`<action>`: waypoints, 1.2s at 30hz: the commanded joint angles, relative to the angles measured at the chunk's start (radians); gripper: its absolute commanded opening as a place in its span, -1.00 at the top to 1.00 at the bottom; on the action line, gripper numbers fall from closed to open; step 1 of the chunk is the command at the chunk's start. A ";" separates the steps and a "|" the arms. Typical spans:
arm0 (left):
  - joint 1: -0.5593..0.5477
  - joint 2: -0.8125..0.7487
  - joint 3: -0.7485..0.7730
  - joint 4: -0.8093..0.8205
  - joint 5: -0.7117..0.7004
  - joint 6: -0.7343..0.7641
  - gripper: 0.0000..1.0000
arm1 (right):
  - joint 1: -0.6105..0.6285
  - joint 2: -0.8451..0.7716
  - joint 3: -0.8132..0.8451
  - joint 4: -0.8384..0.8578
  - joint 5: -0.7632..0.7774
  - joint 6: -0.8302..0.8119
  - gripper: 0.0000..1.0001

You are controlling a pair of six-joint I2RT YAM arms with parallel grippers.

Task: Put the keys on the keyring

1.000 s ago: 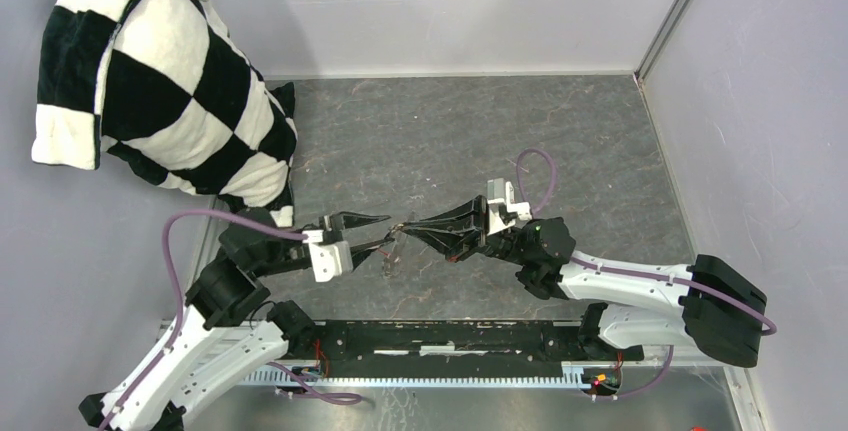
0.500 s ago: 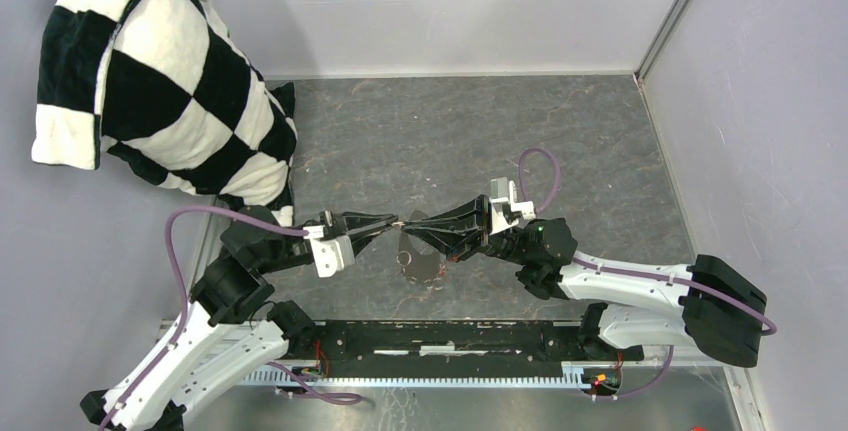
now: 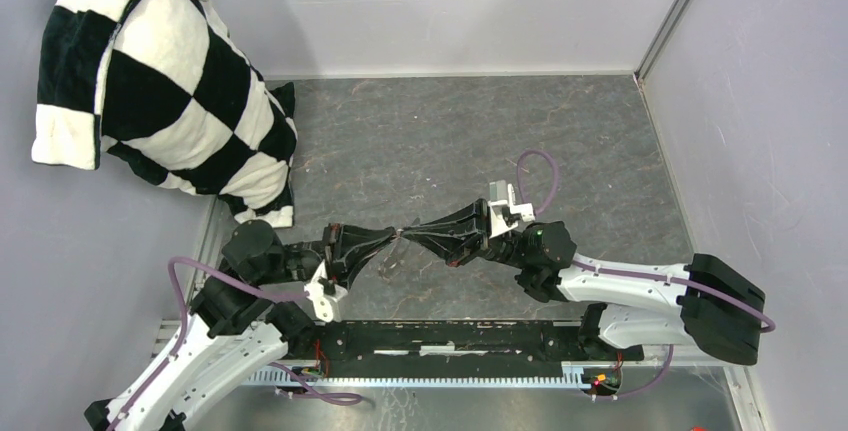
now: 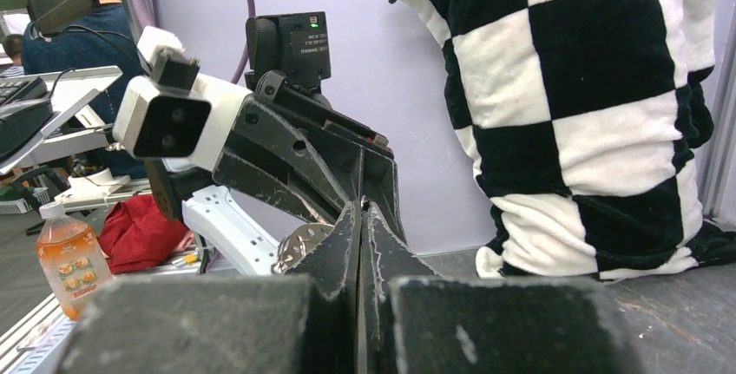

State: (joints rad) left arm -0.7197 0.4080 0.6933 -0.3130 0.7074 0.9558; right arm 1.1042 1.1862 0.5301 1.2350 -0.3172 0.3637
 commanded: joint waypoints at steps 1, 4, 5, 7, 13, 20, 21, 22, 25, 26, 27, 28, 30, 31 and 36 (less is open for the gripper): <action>-0.001 0.034 0.001 -0.081 0.040 0.356 0.68 | 0.001 0.009 0.004 0.138 0.014 0.034 0.99; -0.001 0.045 -0.007 -0.099 0.024 0.489 0.68 | 0.005 0.015 0.005 0.138 0.018 0.035 0.99; -0.001 0.047 -0.008 -0.123 0.021 0.551 0.68 | 0.006 0.015 0.005 0.137 0.022 0.032 1.00; -0.001 0.043 -0.022 -0.144 0.019 0.673 0.68 | 0.008 0.016 0.004 0.133 0.028 0.029 1.00; -0.001 0.047 -0.049 -0.220 0.046 0.968 0.56 | 0.015 0.035 0.003 0.157 0.049 0.039 0.99; -0.001 0.053 -0.026 -0.227 0.038 0.930 0.01 | 0.015 0.009 -0.021 0.159 0.072 0.020 0.99; -0.001 0.053 -0.014 -0.226 0.035 0.883 -0.08 | 0.017 0.002 -0.022 0.150 0.072 0.014 0.99; -0.001 0.056 0.001 -0.221 0.031 0.812 -0.17 | 0.014 -0.005 -0.023 0.143 0.072 0.006 0.99; -0.001 0.065 0.044 -0.214 0.000 0.603 -0.37 | 0.013 -0.030 -0.033 0.119 0.071 -0.011 0.99; -0.001 0.068 0.062 -0.205 -0.011 0.499 -0.41 | 0.010 -0.040 -0.042 0.115 0.070 -0.015 0.99; -0.001 0.070 0.074 -0.197 -0.020 0.421 -0.43 | 0.007 -0.051 -0.050 0.114 0.070 -0.017 0.99; -0.001 0.075 0.085 -0.190 -0.030 0.339 -0.45 | 0.003 -0.064 -0.060 0.115 0.069 -0.019 0.99; -0.001 0.090 0.117 -0.186 -0.044 0.159 -0.46 | -0.007 -0.088 -0.074 0.098 0.071 -0.029 0.99; -0.001 0.105 0.134 -0.167 -0.055 0.036 -0.47 | -0.010 -0.104 -0.079 0.076 0.079 -0.043 0.99; -0.001 0.211 0.235 -0.325 0.007 -0.251 -0.55 | -0.014 -0.180 -0.076 -0.083 0.134 -0.156 0.99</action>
State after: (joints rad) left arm -0.7197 0.5499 0.8585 -0.5522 0.6762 1.0683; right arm 1.0966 1.0725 0.4492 1.2228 -0.2409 0.3122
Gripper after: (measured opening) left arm 0.757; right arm 0.006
